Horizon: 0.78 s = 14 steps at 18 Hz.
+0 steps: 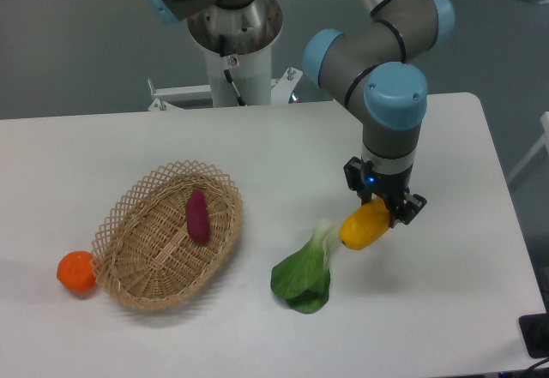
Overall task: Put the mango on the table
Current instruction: 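Hold the yellow mango in the gripper above the bok choy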
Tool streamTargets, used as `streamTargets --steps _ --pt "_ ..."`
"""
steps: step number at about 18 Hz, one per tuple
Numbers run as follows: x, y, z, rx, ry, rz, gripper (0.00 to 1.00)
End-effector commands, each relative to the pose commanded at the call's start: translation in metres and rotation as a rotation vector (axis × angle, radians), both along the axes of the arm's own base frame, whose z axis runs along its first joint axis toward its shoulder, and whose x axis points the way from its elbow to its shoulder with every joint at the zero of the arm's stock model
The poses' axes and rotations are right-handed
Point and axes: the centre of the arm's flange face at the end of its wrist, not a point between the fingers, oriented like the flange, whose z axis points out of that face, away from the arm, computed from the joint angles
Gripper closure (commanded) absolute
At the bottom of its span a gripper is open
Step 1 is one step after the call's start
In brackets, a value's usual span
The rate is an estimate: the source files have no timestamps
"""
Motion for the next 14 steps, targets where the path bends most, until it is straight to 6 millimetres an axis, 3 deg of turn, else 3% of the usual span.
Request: streamTargets --steps 14 --pt "0.0072 -0.0037 -0.0095 -0.005 -0.02 -0.001 0.6"
